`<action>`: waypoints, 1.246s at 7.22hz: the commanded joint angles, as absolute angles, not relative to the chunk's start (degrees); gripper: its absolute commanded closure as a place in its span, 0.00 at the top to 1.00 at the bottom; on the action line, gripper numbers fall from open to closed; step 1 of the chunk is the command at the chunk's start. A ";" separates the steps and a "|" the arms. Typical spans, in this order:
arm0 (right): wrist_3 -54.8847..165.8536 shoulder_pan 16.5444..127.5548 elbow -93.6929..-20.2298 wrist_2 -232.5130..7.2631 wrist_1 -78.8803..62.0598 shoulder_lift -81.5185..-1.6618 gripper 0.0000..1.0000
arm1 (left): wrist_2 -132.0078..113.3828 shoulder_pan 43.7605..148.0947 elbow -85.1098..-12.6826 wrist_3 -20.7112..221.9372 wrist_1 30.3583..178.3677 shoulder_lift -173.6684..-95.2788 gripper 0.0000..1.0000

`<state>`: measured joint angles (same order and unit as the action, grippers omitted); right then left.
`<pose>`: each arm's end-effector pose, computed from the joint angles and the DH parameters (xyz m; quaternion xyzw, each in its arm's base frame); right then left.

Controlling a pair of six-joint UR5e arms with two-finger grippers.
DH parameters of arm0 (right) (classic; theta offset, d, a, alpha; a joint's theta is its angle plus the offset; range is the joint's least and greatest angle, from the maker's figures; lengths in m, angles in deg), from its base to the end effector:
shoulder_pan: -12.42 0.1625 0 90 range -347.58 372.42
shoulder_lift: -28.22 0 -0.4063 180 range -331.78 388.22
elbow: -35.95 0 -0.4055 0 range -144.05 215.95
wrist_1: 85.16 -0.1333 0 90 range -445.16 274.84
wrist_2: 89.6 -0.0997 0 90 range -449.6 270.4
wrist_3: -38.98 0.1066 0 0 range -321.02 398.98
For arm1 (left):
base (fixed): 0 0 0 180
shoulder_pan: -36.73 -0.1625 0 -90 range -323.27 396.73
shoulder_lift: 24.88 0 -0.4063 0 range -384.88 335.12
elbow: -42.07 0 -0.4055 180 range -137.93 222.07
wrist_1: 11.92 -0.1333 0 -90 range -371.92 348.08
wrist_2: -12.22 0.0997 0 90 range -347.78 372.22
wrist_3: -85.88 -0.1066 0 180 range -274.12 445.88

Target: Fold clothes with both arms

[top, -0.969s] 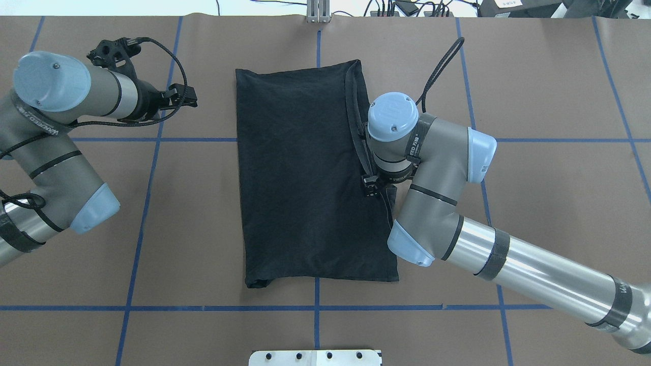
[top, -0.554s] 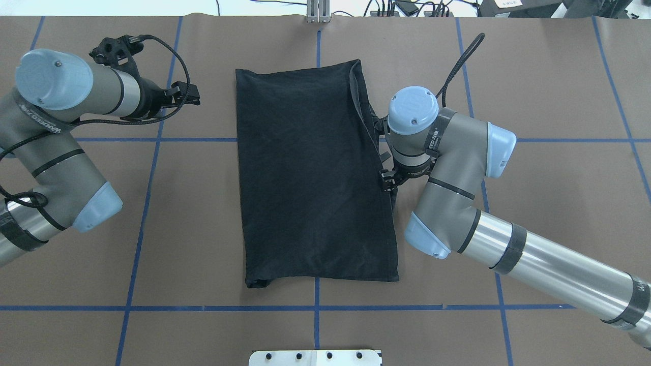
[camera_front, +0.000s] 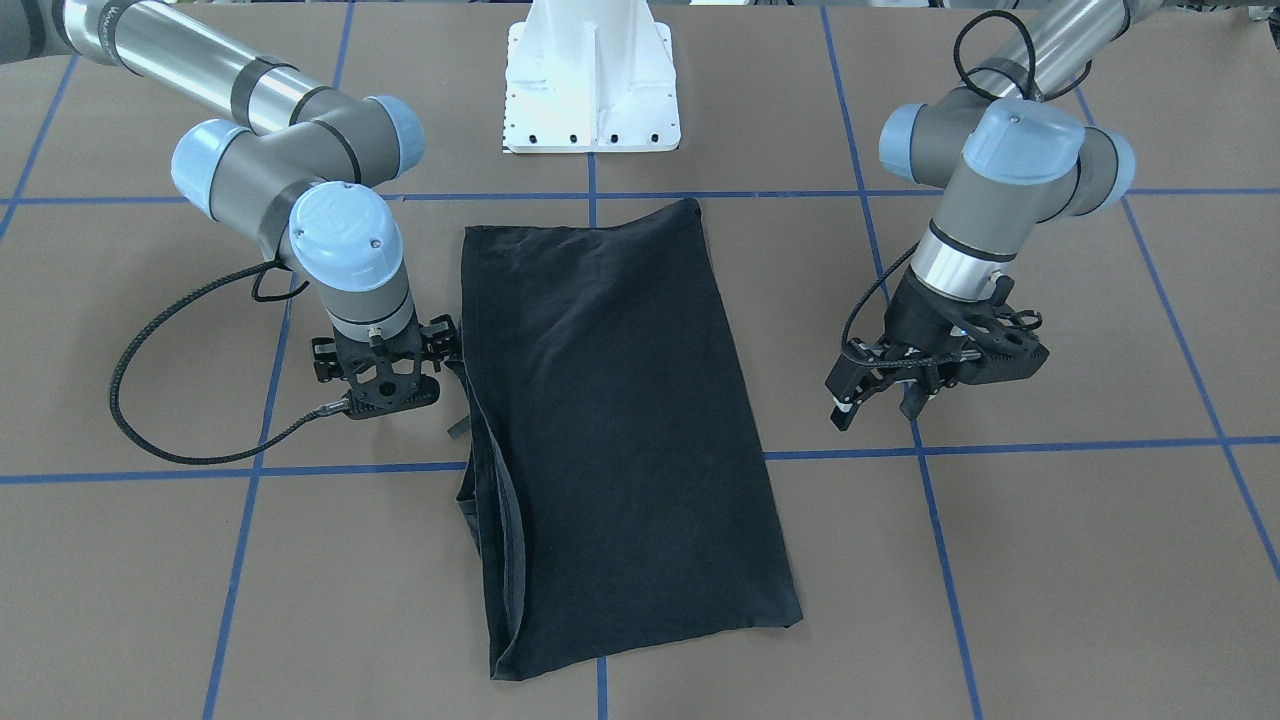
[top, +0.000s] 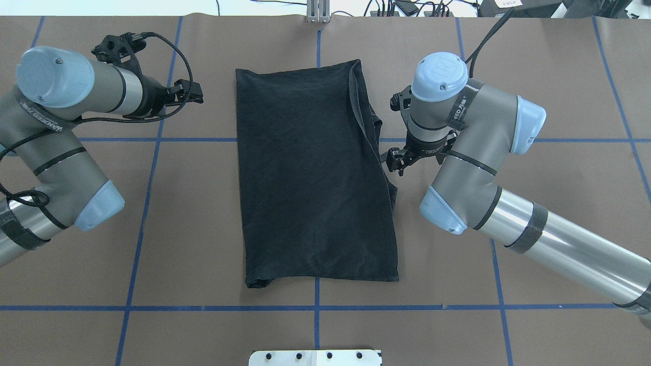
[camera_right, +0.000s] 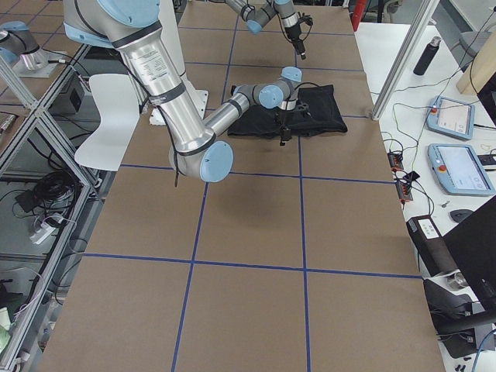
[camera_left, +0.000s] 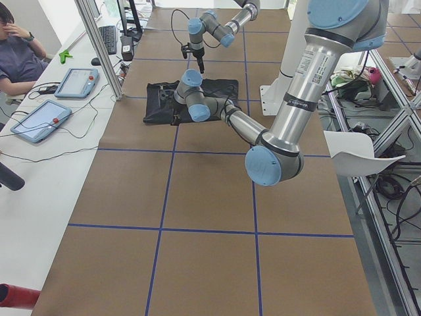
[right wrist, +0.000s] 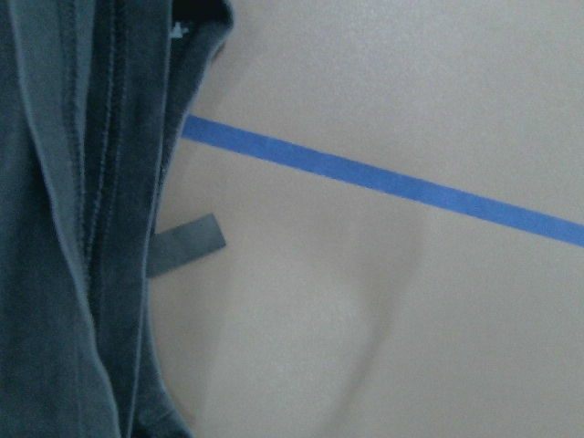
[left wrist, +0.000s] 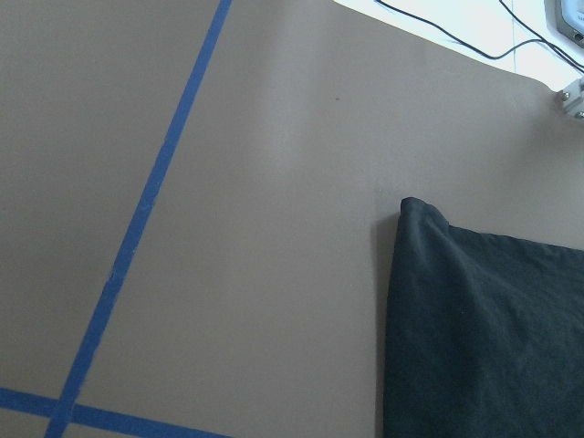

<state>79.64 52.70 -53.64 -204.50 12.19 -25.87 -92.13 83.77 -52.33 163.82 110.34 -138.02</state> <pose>-0.4783 -0.5213 0.2943 0.0190 -0.3159 -0.1271 0.9401 0.3706 -0.5548 0.3144 0.1497 0.4837 -0.1991 0.8391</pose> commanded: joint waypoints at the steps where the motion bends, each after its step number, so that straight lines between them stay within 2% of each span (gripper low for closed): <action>1: 79.68 52.85 -50.04 -203.95 12.23 -19.81 0.99 | -92.46 83.84 -52.06 163.67 110.34 -137.99 1.00; 3: 79.85 53.02 -39.86 -201.84 11.62 -11.98 0.99 | -92.54 83.84 -52.15 163.49 110.43 -137.65 1.00; 5: 80.64 53.72 -23.91 -200.26 -0.03 -5.66 0.99 | -92.54 83.84 -52.06 163.31 110.51 -137.47 1.00; 6: 80.47 53.73 -18.77 -200.17 -0.95 -3.45 0.99 | -92.54 83.93 -52.14 163.40 110.52 -137.47 1.00; 9: 79.07 54.78 -18.11 -200.34 -0.61 -3.95 0.99 | -92.54 83.84 -52.14 163.40 110.52 -137.47 1.00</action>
